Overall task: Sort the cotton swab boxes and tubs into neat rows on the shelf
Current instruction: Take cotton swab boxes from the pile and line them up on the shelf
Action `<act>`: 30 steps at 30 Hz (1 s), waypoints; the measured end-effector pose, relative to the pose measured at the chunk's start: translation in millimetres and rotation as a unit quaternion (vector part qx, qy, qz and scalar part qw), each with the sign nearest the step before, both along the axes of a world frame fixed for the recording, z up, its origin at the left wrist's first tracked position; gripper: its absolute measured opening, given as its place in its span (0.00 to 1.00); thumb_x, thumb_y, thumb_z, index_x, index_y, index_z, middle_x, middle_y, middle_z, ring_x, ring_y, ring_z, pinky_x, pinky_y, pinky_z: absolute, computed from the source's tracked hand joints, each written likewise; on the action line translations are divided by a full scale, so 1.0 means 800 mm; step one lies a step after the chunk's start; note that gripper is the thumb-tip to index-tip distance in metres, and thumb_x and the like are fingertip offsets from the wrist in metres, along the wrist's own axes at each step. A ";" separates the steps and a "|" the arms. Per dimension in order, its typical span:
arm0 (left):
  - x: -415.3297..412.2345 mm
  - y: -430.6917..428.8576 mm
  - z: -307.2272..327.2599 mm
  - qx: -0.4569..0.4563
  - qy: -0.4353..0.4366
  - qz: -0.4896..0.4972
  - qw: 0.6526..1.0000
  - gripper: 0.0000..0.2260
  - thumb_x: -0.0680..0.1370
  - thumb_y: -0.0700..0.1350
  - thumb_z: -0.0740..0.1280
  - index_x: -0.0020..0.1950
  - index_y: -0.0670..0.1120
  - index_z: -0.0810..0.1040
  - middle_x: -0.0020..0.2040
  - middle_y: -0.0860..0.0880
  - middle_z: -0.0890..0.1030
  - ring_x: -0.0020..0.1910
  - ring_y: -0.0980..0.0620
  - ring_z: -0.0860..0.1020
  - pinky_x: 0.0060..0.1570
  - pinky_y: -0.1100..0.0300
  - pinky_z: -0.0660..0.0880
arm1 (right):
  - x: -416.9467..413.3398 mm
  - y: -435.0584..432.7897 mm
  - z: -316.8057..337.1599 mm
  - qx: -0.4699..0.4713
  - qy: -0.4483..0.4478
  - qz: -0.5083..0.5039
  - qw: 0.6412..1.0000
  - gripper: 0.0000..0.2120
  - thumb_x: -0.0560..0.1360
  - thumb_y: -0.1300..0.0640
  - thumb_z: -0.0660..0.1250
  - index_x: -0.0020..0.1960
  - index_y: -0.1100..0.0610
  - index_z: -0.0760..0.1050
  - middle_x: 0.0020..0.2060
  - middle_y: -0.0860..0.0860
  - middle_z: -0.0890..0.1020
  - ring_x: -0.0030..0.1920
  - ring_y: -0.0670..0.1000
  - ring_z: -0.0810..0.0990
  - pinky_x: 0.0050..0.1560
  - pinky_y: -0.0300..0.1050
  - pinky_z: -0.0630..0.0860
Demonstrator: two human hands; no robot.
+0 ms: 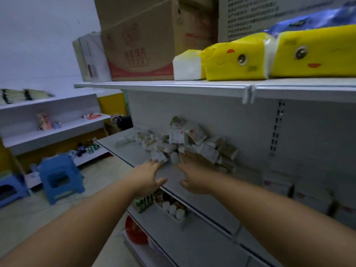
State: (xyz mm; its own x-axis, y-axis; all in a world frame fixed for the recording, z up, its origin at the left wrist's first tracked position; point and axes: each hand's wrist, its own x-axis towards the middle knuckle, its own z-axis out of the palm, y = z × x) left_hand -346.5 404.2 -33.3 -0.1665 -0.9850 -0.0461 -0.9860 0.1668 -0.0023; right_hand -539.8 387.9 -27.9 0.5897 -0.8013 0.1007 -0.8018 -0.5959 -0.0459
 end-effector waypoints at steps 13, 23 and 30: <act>0.226 -0.136 -0.019 0.027 0.005 -0.040 0.999 0.31 0.79 0.62 0.54 0.77 0.49 0.52 0.78 0.47 0.53 0.76 0.48 0.50 0.73 0.49 0.51 | 0.207 -0.154 -0.023 -0.032 0.000 0.005 0.999 0.26 0.77 0.46 0.59 0.73 0.53 0.61 0.76 0.53 0.55 0.75 0.54 0.53 0.73 0.48 0.55; 0.382 -0.252 -0.046 0.070 0.019 -0.067 0.995 0.30 0.79 0.60 0.57 0.77 0.49 0.54 0.77 0.47 0.57 0.76 0.48 0.52 0.72 0.51 0.56 | 0.326 -0.243 -0.025 0.007 -0.027 -0.084 0.996 0.25 0.77 0.45 0.59 0.72 0.53 0.63 0.73 0.52 0.61 0.73 0.52 0.57 0.70 0.44 0.57; 0.425 -0.343 -0.068 0.059 0.083 -0.059 0.993 0.30 0.77 0.59 0.60 0.76 0.50 0.57 0.74 0.47 0.62 0.72 0.48 0.61 0.68 0.56 0.62 | 0.365 -0.338 -0.027 -0.016 -0.062 -0.132 0.989 0.21 0.75 0.49 0.63 0.66 0.55 0.71 0.63 0.54 0.73 0.64 0.55 0.71 0.63 0.45 0.67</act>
